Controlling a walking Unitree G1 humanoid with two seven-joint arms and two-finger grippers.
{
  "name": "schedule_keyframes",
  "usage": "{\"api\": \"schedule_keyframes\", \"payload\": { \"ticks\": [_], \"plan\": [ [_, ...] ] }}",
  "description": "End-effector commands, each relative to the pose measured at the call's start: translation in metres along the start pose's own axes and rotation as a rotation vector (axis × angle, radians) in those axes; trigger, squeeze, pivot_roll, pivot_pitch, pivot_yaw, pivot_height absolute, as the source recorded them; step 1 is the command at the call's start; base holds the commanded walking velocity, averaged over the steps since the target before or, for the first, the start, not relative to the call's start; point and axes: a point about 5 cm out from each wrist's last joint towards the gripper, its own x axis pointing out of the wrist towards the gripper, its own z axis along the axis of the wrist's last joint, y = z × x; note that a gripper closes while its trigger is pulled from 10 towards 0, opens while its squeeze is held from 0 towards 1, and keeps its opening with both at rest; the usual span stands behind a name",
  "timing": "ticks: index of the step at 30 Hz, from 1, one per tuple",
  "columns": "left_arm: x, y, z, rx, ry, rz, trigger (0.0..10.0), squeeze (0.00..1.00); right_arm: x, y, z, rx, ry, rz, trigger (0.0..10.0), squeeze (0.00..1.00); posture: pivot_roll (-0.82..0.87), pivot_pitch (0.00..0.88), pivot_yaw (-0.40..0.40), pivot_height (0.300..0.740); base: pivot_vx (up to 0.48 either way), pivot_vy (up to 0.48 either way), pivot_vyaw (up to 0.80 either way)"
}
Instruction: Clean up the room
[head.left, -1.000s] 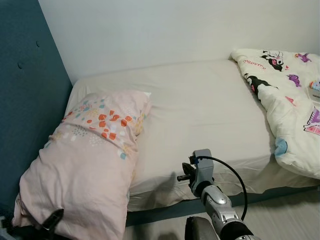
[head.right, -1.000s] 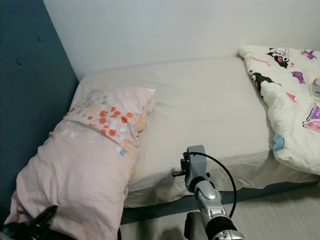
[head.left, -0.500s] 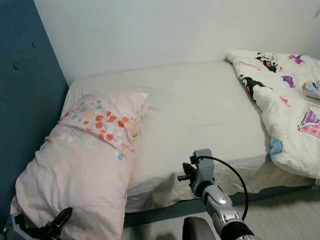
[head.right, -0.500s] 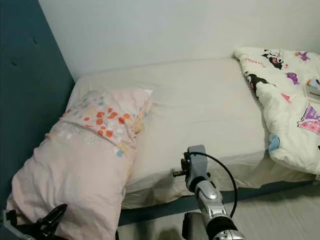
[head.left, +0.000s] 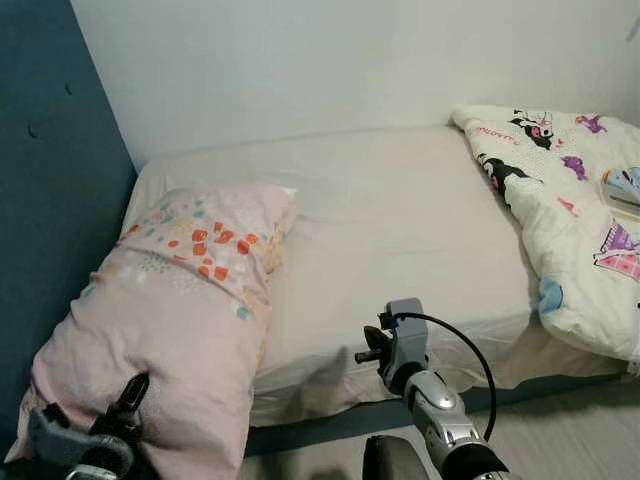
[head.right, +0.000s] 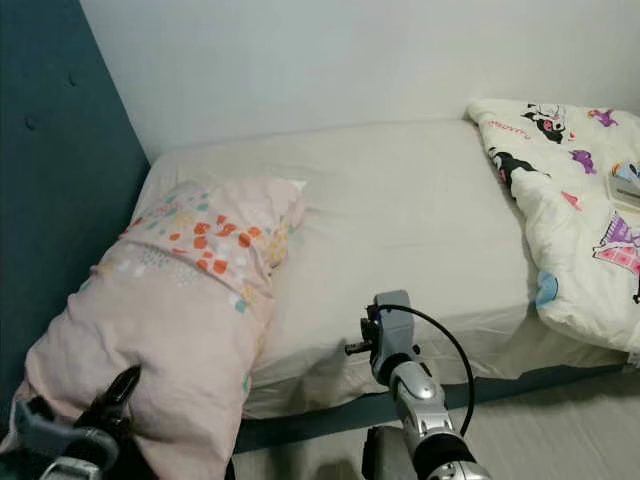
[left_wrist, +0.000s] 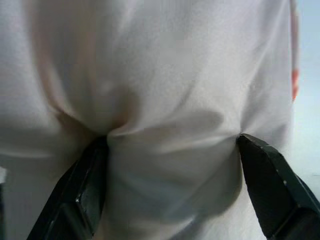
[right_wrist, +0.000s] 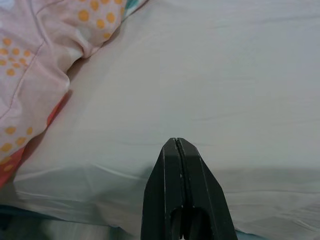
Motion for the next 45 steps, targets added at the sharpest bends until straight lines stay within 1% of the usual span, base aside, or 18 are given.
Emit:
{"api": "schedule_keyframes", "payload": {
  "ticks": [1,5,6,8,9,13,18,19,20,21,24,28,32,38,39,41,42,45],
  "plan": [
    [0.000,0.004,-0.003,-0.034,-0.024,0.026,10.0,1.00,-0.002,0.000,-0.005,0.010,0.017,0.003,10.0,0.00,-0.06,0.135,-0.057,0.582,0.000,0.000,0.00],
    [0.008,-0.004,-0.016,-0.035,-0.028,0.048,10.0,1.00,-0.003,0.000,-0.005,0.012,0.016,0.000,10.0,0.00,-0.06,0.140,-0.055,0.582,0.000,0.000,0.00],
    [0.012,-0.008,-0.024,-0.016,-0.013,0.055,10.0,0.38,-0.003,0.000,-0.006,0.014,0.017,-0.001,10.0,0.00,-0.06,0.140,-0.055,0.582,0.000,0.000,0.00],
    [0.016,-0.012,-0.030,-0.003,0.000,0.058,10.0,0.38,-0.003,0.001,-0.006,0.015,0.017,-0.002,10.0,0.00,-0.06,0.140,-0.055,0.582,0.000,0.000,0.00],
    [0.023,-0.023,-0.044,-0.009,0.013,0.037,10.0,0.00,-0.003,0.002,-0.007,0.019,0.018,0.000,10.0,0.00,-0.06,0.143,-0.052,0.582,0.000,0.000,0.00],
    [0.027,-0.030,-0.050,-0.021,0.010,0.023,10.0,0.00,-0.003,0.003,-0.007,0.021,0.017,0.001,10.0,0.00,-0.06,0.143,-0.052,0.582,0.000,0.000,0.00],
    [0.038,-0.052,-0.061,0.023,-0.026,0.014,9.8,0.00,-0.002,0.005,-0.006,0.027,0.015,0.001,10.0,0.00,-0.05,0.144,-0.045,0.582,0.000,0.000,0.00],
    [0.039,-0.054,-0.060,0.032,-0.042,0.020,4.9,0.00,-0.002,0.005,-0.006,0.028,0.014,0.000,10.0,0.00,-0.05,0.144,-0.045,0.582,0.000,0.000,0.00],
    [0.039,-0.054,-0.060,0.032,-0.042,0.020,4.9,0.00,-0.002,0.005,-0.006,0.028,0.014,0.000,10.0,0.00,-0.05,0.144,-0.045,0.582,0.000,0.000,0.00],
    [0.040,-0.058,-0.060,0.049,-0.048,0.012,0.0,0.00,-0.002,0.006,-0.007,0.029,0.014,0.000,10.0,0.00,-0.05,0.143,-0.044,0.582,0.000,0.000,0.00],
    [0.042,-0.064,-0.062,0.151,-0.048,0.003,0.0,0.00,-0.002,0.007,-0.007,0.031,0.017,0.001,10.0,0.00,-0.05,0.145,-0.045,0.582,0.000,0.000,0.00],
    [0.044,-0.067,-0.057,0.192,-0.074,-0.002,0.0,0.00,-0.002,0.009,-0.007,0.037,0.016,0.001,10.0,0.00,-0.04,0.146,-0.040,0.582,0.000,0.000,0.00],
    [0.044,-0.068,-0.055,0.200,-0.087,-0.002,0.0,0.00,-0.001,0.010,-0.007,0.041,0.015,0.000,10.0,0.00,-0.04,0.147,-0.038,0.582,0.000,0.000,0.00],
    [0.051,-0.089,-0.056,0.171,-0.086,-0.070,0.0,0.00,0.001,0.012,-0.005,0.051,0.012,-0.001,10.0,0.00,-0.04,0.152,-0.036,0.582,0.000,0.000,0.00],
    [0.053,-0.098,-0.058,0.166,-0.061,-0.109,0.0,0.00,0.001,0.012,-0.004,0.052,0.011,0.000,10.0,0.00,-0.04,0.152,-0.036,0.582,0.000,0.000,0.00],
    [0.053,-0.138,-0.060,0.101,-0.012,-0.323,0.0,0.00,0.004,0.011,0.000,0.063,0.003,-0.002,10.0,0.00,-0.04,0.153,-0.034,0.582,0.000,0.000,0.00],
    [0.053,-0.138,-0.060,0.101,-0.012,-0.323,0.0,0.00,0.004,0.011,0.000,0.063,0.003,-0.002,10.0,0.00,-0.04,0.153,-0.034,0.582,0.000,0.000,0.00],
    [0.039,-0.184,-0.051,0.029,0.051,-0.631,0.0,0.00,0.008,0.009,0.006,0.104,-0.013,-0.019,10.0,0.00,-0.03,0.155,-0.028,0.582,0.000,0.000,0.00]
  ]
}}
